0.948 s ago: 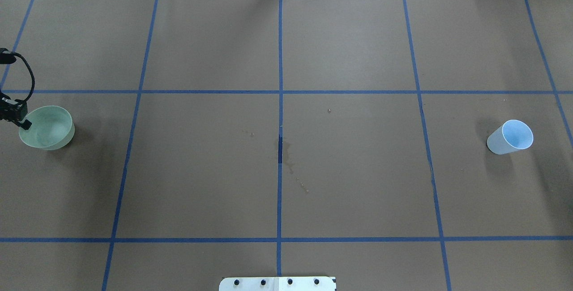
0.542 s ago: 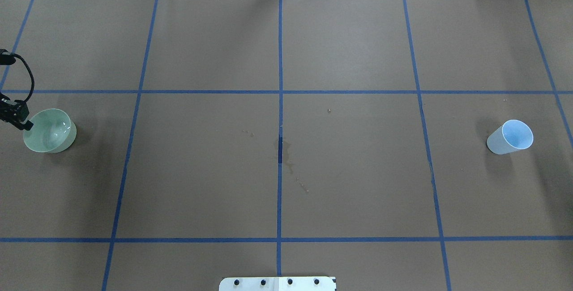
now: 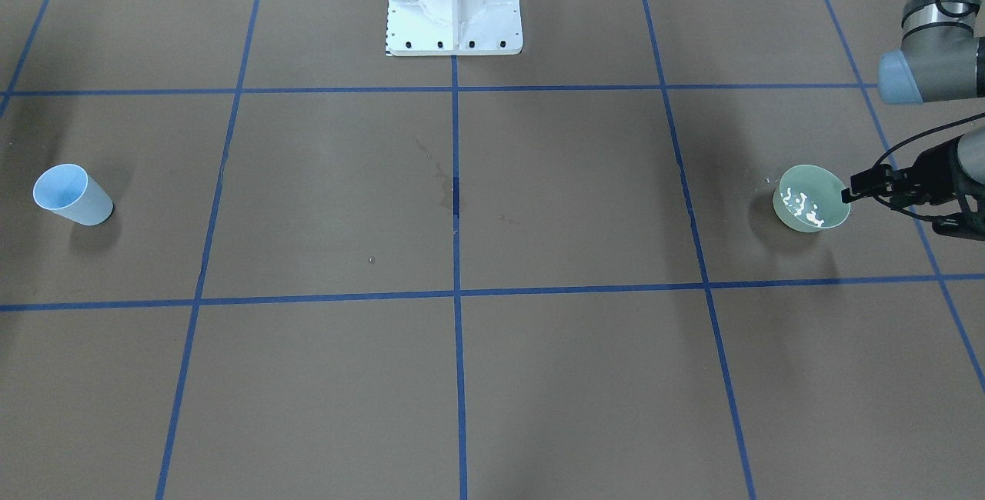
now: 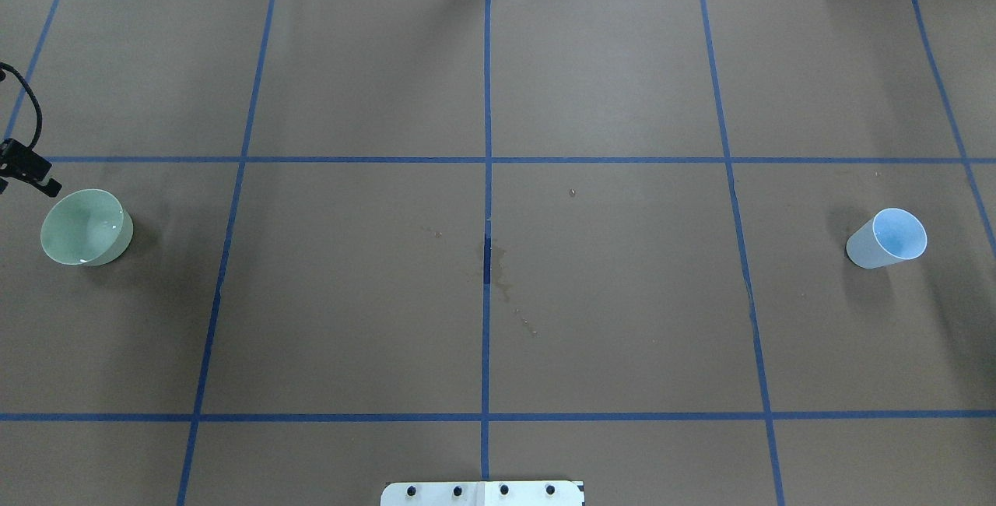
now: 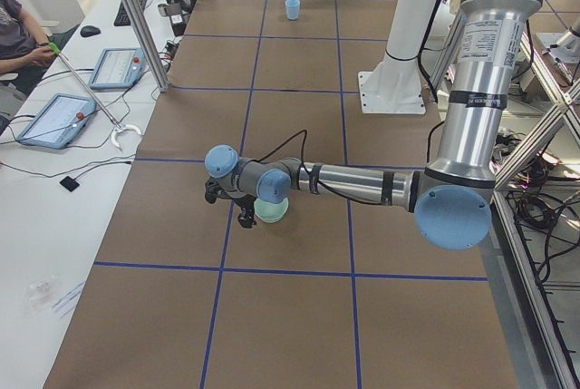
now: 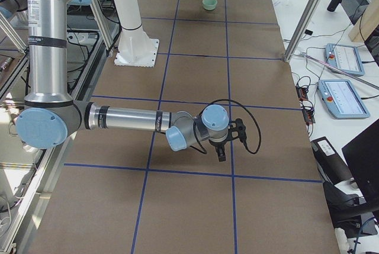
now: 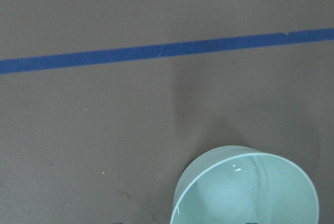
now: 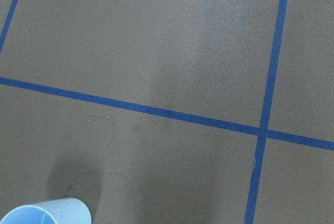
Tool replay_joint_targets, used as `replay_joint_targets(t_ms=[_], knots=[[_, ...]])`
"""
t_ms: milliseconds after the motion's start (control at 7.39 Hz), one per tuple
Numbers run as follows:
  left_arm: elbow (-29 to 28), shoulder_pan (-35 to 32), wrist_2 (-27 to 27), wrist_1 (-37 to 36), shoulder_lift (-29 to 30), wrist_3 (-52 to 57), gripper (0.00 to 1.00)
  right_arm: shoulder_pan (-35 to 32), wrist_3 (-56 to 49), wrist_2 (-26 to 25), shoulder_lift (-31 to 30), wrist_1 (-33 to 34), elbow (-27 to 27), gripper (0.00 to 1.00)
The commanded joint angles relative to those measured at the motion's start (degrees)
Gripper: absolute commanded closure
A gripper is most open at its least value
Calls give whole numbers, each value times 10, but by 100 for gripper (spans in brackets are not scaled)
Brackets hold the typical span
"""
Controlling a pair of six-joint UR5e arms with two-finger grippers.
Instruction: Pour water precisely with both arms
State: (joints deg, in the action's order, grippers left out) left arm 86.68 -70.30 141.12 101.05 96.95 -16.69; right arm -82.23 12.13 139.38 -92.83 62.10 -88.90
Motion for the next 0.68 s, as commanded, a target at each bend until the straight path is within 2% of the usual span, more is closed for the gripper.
replay_joint_targets(t_ms=[0, 135, 271, 406, 542], knots=[[35, -45, -46, 10, -1, 4, 0, -4, 0, -12, 26, 58, -6, 2], [38, -68, -72, 10, -10, 58, 0, -7, -2, -21, 51, 112, -17, 1], [33, -111, -73, -1, -11, 113, 0, -9, -21, -35, 52, 168, -44, 1], [33, -139, -71, -15, -18, 114, 0, -20, -56, -38, 52, 239, -77, 1], [36, -168, -66, -63, -18, 118, 0, -34, -83, -41, 51, 285, -100, 1]])
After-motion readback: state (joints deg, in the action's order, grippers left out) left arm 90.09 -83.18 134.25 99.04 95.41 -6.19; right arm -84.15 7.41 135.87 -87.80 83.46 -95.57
